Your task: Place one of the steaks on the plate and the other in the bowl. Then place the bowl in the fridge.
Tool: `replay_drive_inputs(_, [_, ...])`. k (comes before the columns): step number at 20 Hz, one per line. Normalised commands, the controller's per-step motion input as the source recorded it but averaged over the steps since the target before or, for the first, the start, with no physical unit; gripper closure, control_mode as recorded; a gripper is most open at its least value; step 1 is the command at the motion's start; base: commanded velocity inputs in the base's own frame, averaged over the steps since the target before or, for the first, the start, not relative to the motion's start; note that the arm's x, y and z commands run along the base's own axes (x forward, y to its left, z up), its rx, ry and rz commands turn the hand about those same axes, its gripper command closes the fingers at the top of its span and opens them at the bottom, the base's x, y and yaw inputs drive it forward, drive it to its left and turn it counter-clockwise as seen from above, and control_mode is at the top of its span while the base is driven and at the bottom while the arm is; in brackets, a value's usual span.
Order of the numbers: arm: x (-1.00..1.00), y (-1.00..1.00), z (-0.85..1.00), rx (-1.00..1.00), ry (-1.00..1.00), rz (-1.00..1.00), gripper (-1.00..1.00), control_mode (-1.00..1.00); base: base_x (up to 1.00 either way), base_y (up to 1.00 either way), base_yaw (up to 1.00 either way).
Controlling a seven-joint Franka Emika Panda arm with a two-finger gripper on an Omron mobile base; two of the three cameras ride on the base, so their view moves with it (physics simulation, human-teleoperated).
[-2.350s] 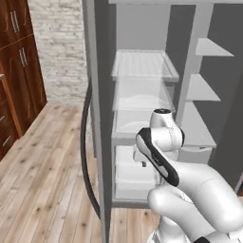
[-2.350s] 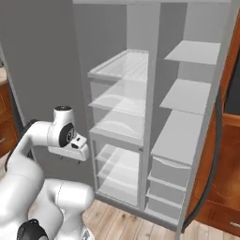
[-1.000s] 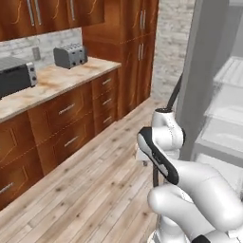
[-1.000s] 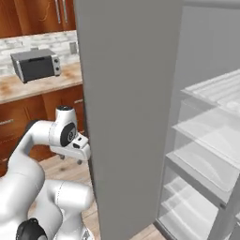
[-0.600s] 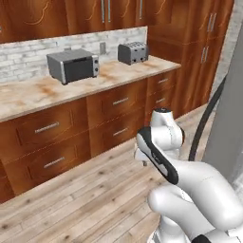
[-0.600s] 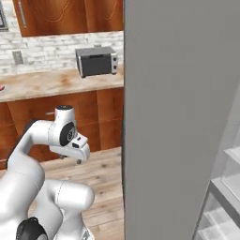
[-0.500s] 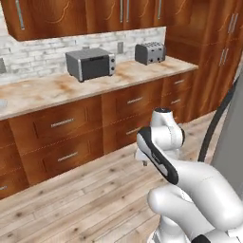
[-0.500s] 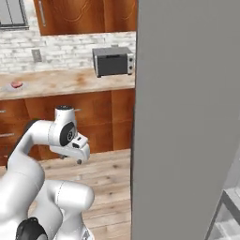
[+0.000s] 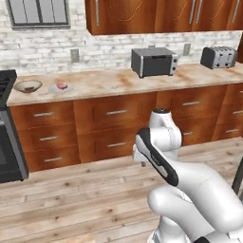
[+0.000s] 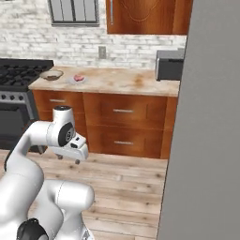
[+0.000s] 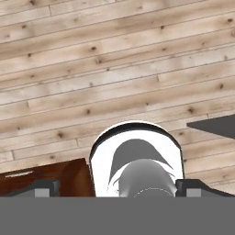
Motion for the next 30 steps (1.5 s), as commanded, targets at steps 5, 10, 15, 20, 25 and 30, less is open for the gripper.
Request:
replay_drive_inputs(5, [0.00,0.00,0.00,0.00,0.00,0.00,-1.00,1.00,0.31,0.30,0.06])
replay_drive_inputs(10, [0.00,0.00,0.00,0.00,0.00,0.00,-1.00,1.00,0.86,0.35,-0.20])
replay_drive_inputs(15, [0.00,0.00,0.00,0.00,0.00,0.00,-1.00,1.00,0.97,0.70,-0.15])
replay_drive_inputs(20, [0.00,0.00,0.00,0.00,0.00,0.00,-1.00,1.00,0.93,0.63,-0.01])
replay_drive_inputs(25, [0.00,0.00,0.00,0.00,0.00,0.00,-1.00,1.00,1.00,0.37,-0.01])
replay_drive_inputs(30, [0.00,0.00,0.00,0.00,0.00,0.00,-1.00,1.00,1.00,0.14,-0.02])
